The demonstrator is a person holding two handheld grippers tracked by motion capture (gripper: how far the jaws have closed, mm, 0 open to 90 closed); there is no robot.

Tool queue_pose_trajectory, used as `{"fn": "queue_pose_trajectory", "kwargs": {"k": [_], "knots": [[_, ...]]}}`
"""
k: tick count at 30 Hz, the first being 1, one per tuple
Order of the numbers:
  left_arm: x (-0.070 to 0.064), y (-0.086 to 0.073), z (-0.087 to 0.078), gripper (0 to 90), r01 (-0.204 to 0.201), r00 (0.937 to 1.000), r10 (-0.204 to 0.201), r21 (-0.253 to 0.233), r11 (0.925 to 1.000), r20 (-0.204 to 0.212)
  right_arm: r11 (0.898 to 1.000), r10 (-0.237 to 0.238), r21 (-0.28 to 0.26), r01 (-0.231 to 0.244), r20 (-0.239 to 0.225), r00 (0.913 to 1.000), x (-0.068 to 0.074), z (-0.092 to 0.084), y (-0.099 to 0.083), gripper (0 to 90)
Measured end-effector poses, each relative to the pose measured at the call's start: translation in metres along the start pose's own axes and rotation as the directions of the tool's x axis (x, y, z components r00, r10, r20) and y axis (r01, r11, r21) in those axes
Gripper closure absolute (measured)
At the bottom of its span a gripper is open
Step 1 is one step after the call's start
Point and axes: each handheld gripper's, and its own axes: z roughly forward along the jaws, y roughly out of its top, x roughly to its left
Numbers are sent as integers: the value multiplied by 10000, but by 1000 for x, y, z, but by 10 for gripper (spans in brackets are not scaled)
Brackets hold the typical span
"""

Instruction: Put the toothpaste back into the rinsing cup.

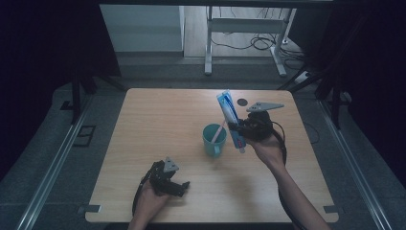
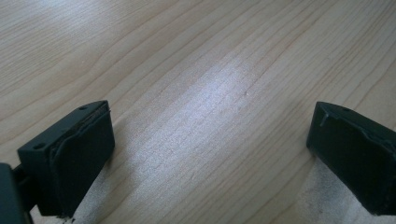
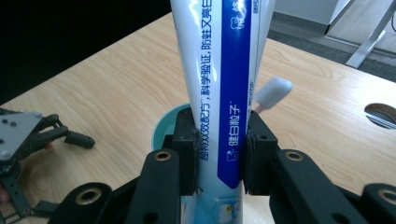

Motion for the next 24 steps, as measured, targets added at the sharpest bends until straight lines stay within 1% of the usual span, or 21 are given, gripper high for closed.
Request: {"fn": "queue_pose_trajectory", "kwargs": {"k": [24], "knots": [[0, 0, 0, 10, 5, 10000, -5, -10, 10000, 1, 9985, -49, -545, 50, 26, 10000, 12, 30, 28, 707]]}}
